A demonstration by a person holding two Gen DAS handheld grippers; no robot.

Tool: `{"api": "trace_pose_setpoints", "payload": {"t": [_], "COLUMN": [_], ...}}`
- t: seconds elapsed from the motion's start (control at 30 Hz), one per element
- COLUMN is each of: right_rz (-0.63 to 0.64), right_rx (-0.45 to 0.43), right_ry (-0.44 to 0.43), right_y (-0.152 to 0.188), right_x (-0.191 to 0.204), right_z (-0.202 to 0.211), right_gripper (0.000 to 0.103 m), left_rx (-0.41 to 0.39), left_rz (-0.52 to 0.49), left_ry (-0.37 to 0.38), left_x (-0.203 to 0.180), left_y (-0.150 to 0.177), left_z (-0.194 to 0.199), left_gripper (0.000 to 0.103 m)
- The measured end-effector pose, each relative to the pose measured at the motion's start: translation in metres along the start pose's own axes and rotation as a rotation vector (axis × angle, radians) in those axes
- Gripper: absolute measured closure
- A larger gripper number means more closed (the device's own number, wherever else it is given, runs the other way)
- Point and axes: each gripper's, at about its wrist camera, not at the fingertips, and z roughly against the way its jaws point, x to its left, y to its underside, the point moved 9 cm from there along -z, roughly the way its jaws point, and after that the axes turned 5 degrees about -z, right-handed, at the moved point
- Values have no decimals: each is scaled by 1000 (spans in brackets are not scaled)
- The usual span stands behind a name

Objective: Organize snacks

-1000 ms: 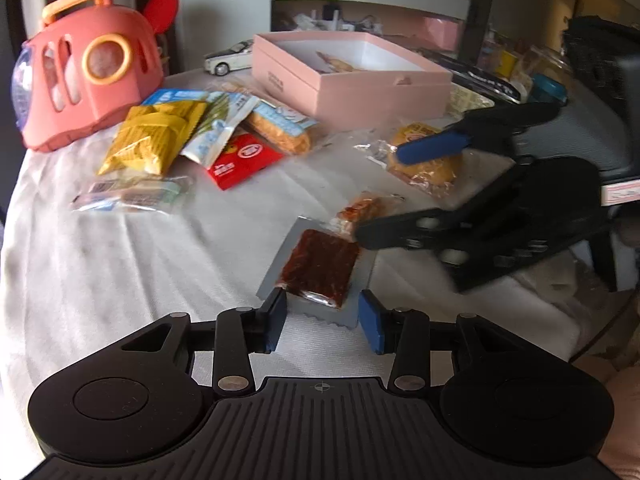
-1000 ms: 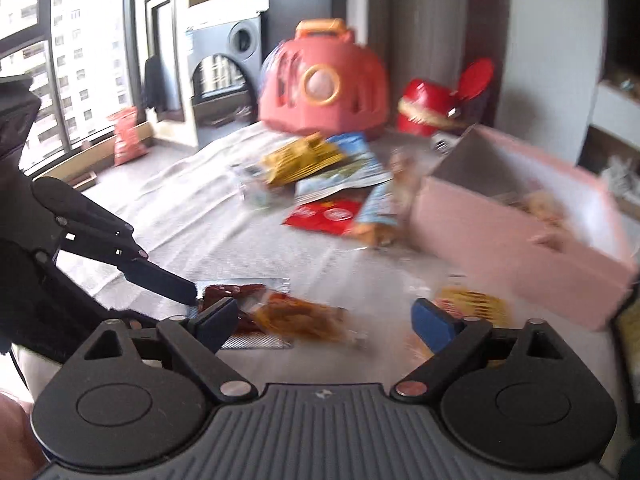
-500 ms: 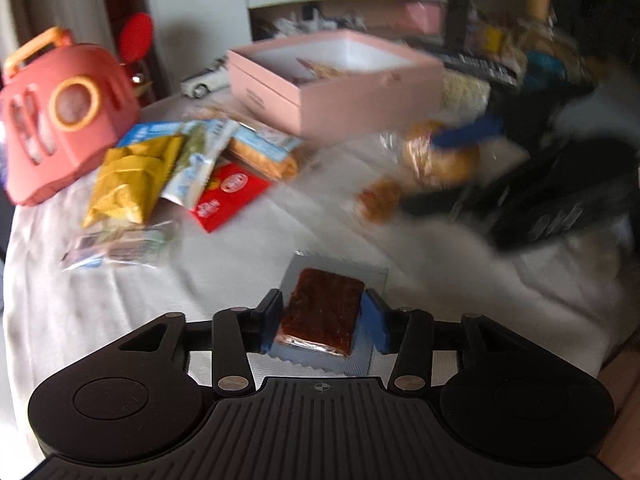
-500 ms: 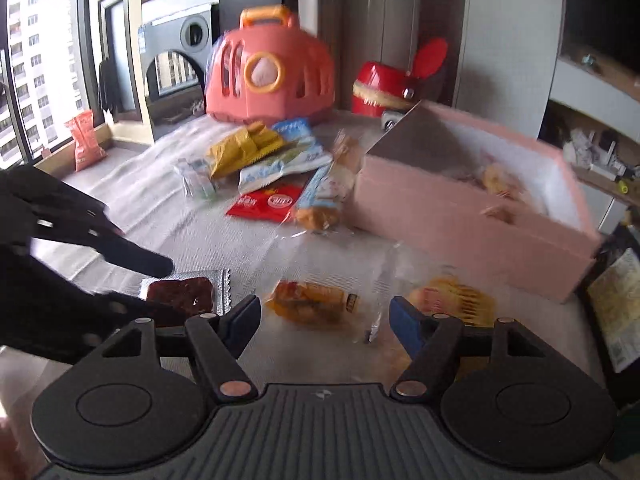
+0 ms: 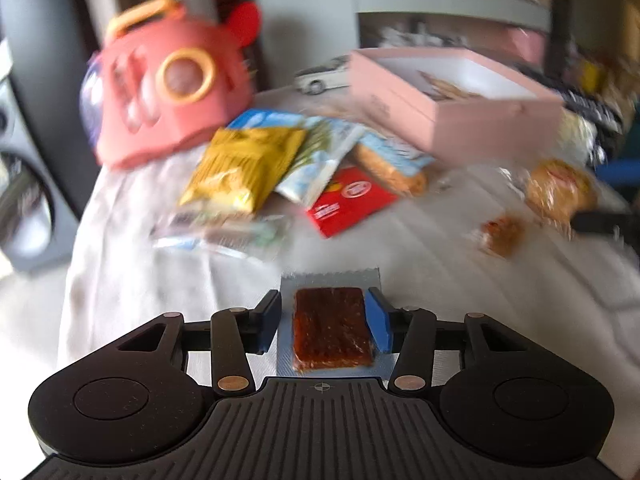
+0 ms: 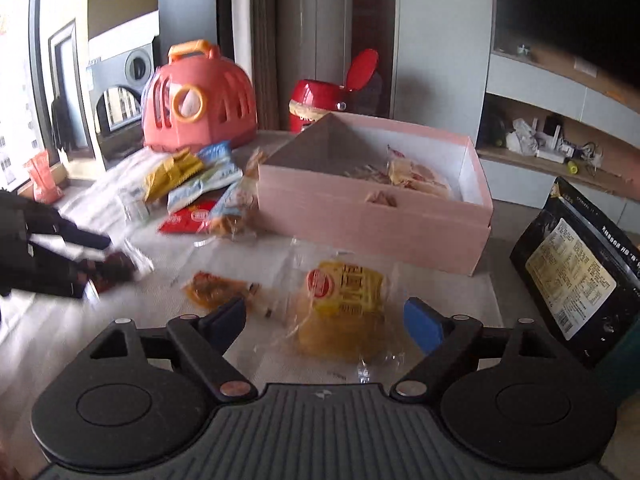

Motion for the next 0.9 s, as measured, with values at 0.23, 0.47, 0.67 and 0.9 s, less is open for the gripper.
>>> {"api": "trace_pose_setpoints", "payload": {"t": [0.23, 0.47, 0.67, 0.9], "right_rz": [66, 148, 180, 41], "right_rx": [-9, -38, -38, 152], "right_ry": [18, 9, -91, -143], "right_y": [5, 5, -6, -8], "right_x": [17, 44, 79, 76], "right_z": [0, 10, 1, -59], "right_gripper": [14, 14, 14, 13], "left_rx": [-12, -33, -40, -23], "left_rz": [33, 141, 138, 124], "left_ry": [49, 87, 76, -29], "left_x": [-3, 7, 4, 14], "left_y": [12, 14, 23, 31], "left_z": [13, 13, 23, 29], "left_gripper": [53, 54, 59, 59]}}
